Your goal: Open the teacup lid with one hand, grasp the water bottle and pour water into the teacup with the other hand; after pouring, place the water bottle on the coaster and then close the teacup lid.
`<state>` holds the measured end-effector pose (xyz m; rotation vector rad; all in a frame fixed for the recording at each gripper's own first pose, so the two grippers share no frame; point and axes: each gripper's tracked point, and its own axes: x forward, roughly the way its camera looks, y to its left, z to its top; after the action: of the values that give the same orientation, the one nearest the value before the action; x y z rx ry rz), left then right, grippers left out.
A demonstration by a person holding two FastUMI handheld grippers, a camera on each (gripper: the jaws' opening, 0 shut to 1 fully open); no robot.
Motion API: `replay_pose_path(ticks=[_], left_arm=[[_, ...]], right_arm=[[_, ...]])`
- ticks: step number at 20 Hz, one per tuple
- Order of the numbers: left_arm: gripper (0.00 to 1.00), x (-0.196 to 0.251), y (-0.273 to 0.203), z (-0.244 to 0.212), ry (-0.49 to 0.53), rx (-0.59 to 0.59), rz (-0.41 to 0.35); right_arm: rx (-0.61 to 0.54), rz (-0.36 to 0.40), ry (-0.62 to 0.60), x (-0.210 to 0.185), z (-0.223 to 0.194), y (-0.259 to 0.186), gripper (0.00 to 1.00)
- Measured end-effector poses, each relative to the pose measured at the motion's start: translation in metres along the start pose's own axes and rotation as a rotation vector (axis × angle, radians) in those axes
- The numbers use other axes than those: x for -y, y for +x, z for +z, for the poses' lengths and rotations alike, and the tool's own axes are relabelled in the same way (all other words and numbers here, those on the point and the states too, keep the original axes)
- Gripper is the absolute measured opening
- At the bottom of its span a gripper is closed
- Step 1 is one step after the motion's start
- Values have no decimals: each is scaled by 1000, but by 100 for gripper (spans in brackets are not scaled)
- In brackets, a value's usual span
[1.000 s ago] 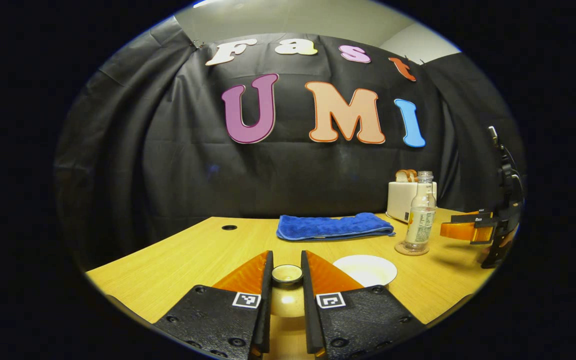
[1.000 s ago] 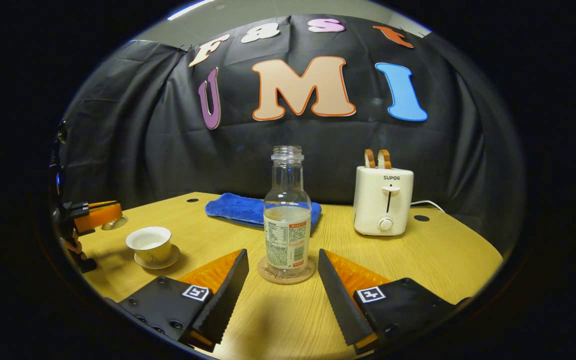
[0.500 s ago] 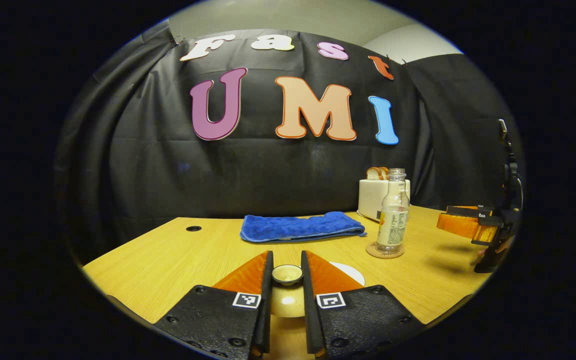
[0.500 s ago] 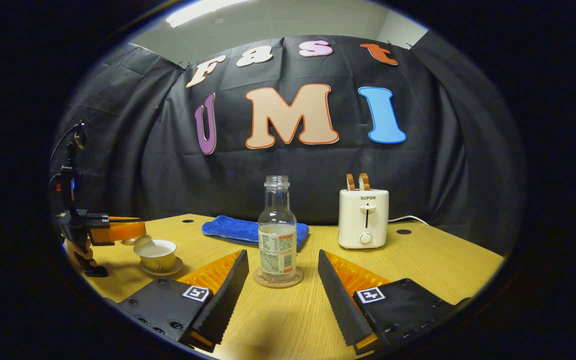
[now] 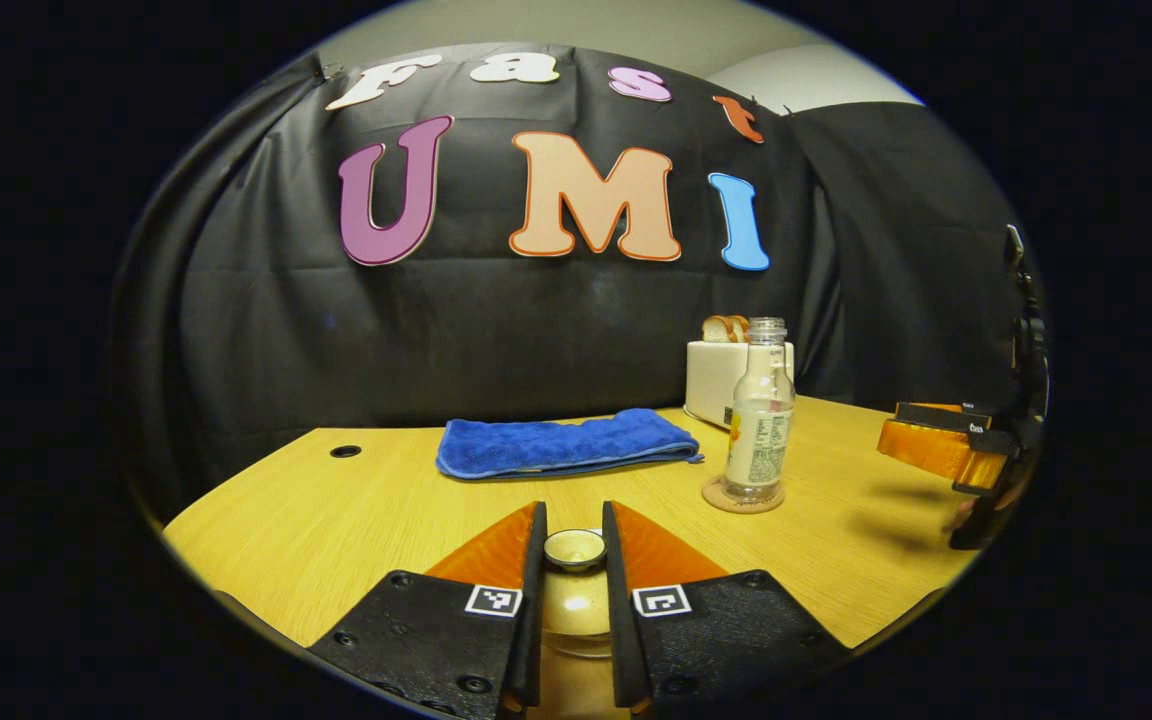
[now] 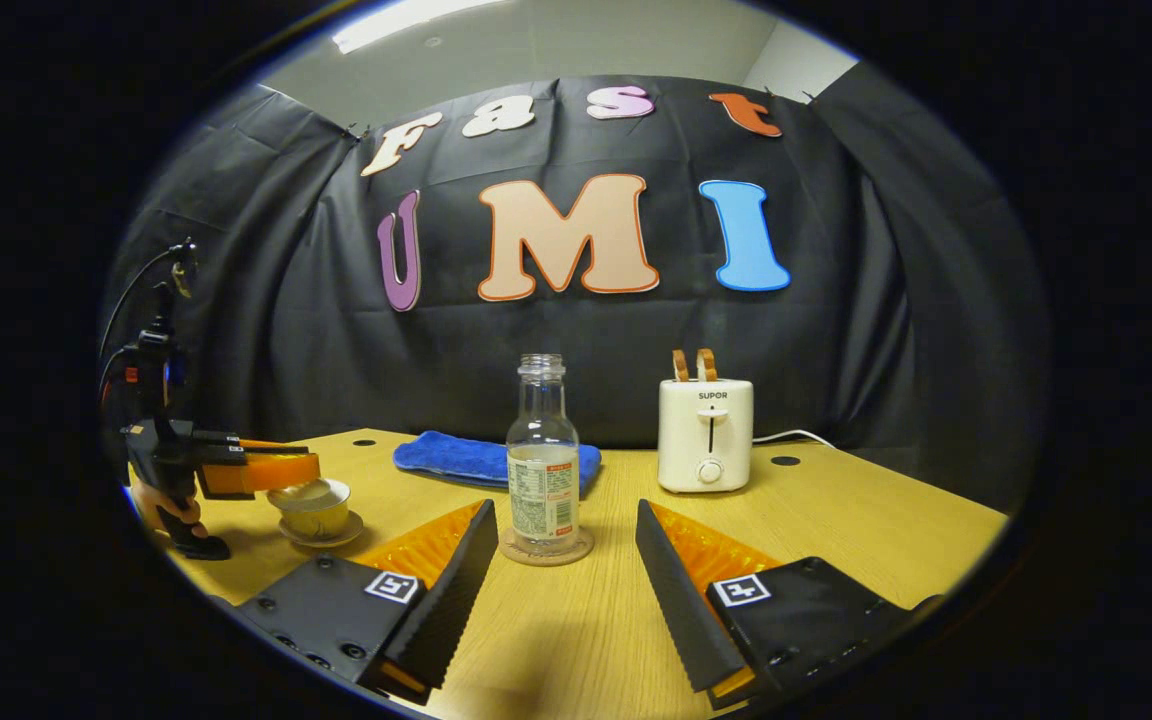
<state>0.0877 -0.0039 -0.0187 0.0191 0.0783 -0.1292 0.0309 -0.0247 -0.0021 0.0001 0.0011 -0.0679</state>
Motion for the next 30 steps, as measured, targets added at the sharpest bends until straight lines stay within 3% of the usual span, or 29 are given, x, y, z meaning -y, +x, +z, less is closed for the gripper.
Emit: replay_pose_path(ticks=[9, 12, 14, 18, 26, 30], left_arm=[[27, 4, 5, -10, 10, -66, -25], [34, 5, 5, -10, 8, -68, -26], [46, 4, 4, -9, 4, -61, -19], [97, -3, -4, -5, -18, -37, 19], [97, -17, -31, -13, -41, -67, 143], [97, -24, -51, -6, -50, -18, 199]], right_arm=[[1, -13, 0, 2, 0, -4, 90], [0, -13, 0, 2, 0, -5, 90], [0, -18, 0, 2, 0, -5, 90], [2, -52, -2, 8, 1, -6, 90], [5, -113, -4, 18, 2, -10, 90], [6, -135, -4, 22, 2, -10, 90]])
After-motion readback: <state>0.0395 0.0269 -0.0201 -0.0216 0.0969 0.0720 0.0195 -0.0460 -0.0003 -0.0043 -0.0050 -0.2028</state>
